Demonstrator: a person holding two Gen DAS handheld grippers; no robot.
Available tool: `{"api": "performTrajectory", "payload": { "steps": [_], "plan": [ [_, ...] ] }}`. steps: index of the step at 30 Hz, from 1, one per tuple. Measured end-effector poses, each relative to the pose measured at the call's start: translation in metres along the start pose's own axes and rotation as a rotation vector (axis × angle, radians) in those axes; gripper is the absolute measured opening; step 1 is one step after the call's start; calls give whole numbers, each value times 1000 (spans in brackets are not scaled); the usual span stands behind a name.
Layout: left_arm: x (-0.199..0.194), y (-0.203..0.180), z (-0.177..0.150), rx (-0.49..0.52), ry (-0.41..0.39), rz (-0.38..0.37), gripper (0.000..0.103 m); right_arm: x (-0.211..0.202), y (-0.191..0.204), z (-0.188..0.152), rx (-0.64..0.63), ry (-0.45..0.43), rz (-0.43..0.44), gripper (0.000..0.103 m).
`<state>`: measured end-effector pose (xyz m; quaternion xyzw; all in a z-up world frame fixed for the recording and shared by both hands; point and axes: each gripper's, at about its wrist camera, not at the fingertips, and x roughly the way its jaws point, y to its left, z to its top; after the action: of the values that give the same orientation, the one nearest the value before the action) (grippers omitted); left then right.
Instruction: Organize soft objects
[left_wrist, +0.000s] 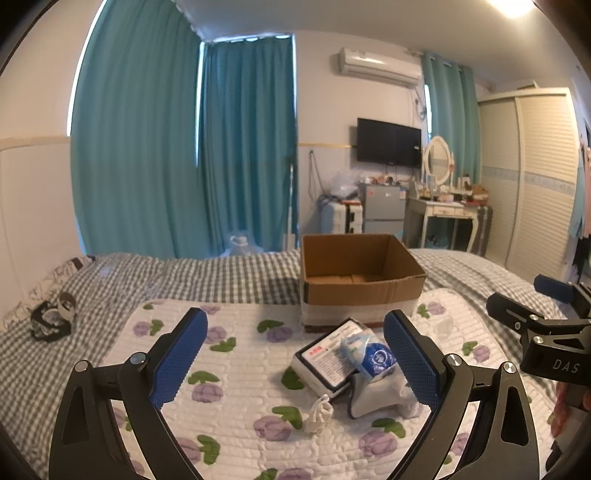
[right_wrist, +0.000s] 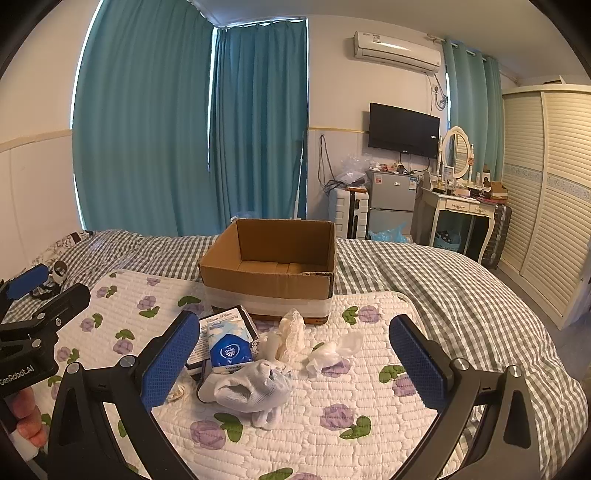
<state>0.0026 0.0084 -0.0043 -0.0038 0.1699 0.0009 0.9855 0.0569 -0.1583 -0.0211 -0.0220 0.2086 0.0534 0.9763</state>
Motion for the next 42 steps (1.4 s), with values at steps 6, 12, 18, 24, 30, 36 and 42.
{"api": "performTrajectory", "payload": {
  "steps": [6,12,18,24,30,36,42],
  "plan": [
    [0,-1,0,2,2,2,98,0,0,0,0,0,0,103],
    [-2,-3,0,5,2,4,98,0,0,-1,1,0,1,103],
    [-2,-3,0,5,2,5,98,0,0,-2,0,2,0,103],
    [-1,-1,-1,6,6,8,98,1,0,-2,1,3,1,103],
    [-1,-1,-3,7,6,10,98,0,0,-2,1,4,1,103],
    [-1,-1,-2,7,6,8,98,1,0,-2,0,4,1,103],
    [-1,-1,-2,8,8,10,98,0,0,-3,0,3,2,103]
  ]
}}
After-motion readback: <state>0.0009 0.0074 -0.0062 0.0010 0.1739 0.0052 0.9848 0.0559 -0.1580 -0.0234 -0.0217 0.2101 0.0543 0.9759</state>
